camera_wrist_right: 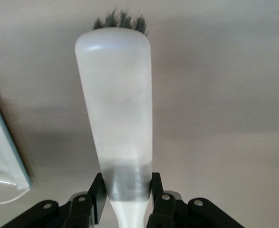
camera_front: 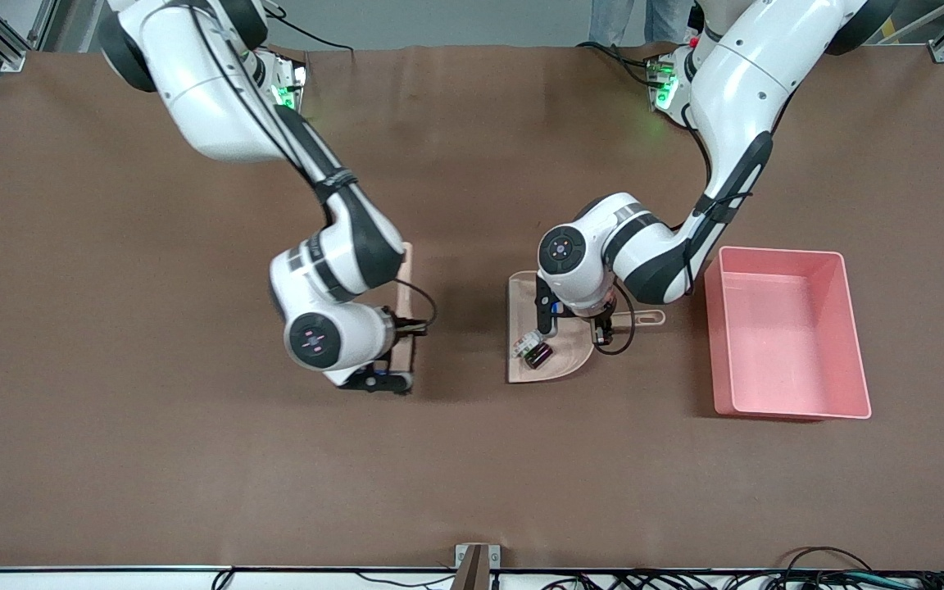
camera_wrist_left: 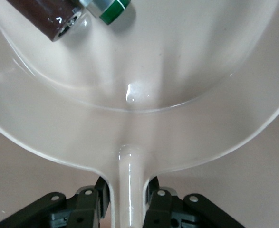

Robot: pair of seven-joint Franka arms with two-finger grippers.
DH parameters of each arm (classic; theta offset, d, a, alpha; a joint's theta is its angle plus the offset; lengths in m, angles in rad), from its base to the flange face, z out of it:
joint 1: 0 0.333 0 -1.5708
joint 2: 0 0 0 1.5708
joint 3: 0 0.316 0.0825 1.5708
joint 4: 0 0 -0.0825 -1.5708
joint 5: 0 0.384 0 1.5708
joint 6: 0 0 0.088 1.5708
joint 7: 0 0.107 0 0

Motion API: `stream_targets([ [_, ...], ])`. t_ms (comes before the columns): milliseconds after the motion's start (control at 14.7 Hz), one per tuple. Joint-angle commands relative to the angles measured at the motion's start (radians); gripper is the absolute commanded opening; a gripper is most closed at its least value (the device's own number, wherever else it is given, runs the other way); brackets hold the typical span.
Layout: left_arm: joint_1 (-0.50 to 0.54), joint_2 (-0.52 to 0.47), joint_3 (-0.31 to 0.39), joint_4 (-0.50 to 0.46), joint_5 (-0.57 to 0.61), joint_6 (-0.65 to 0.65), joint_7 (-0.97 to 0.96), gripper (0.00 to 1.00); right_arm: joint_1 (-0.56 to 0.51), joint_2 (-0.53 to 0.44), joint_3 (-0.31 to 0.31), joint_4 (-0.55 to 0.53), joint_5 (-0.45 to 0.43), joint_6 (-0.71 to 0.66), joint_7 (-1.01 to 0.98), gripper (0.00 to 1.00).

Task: Clean e-waste and dump in bin
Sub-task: 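Pull the brush back with the right gripper while the left lifts the dustpan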

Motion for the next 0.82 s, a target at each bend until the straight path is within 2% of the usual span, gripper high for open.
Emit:
stream_targets([
  [0,-0.006,0.032,-0.007,0.014,0.014,0.131,-0.071,0.00,-0.070,-0.169,0.005,-0.205,-0.081,-0.007,-0.061,0.01],
  [136,-0.006,0.032,-0.020,0.014,0.010,0.180,-0.103,0.00,-0.128,-0.271,0.005,-0.347,-0.121,0.003,-0.125,0.01],
  [340,-0.005,0.033,-0.026,0.014,-0.025,0.271,-0.145,0.00,-0.237,-0.374,0.005,-0.477,-0.138,0.009,-0.211,0.01],
  [544,0.000,0.022,-0.039,0.046,-0.085,0.277,-0.128,0.00,-0.320,-0.425,0.005,-0.557,-0.175,0.016,-0.294,0.01],
  [749,0.043,-0.004,-0.082,0.054,-0.099,0.273,-0.123,0.00,-0.420,-0.424,0.005,-0.609,-0.197,0.029,-0.377,0.01],
])
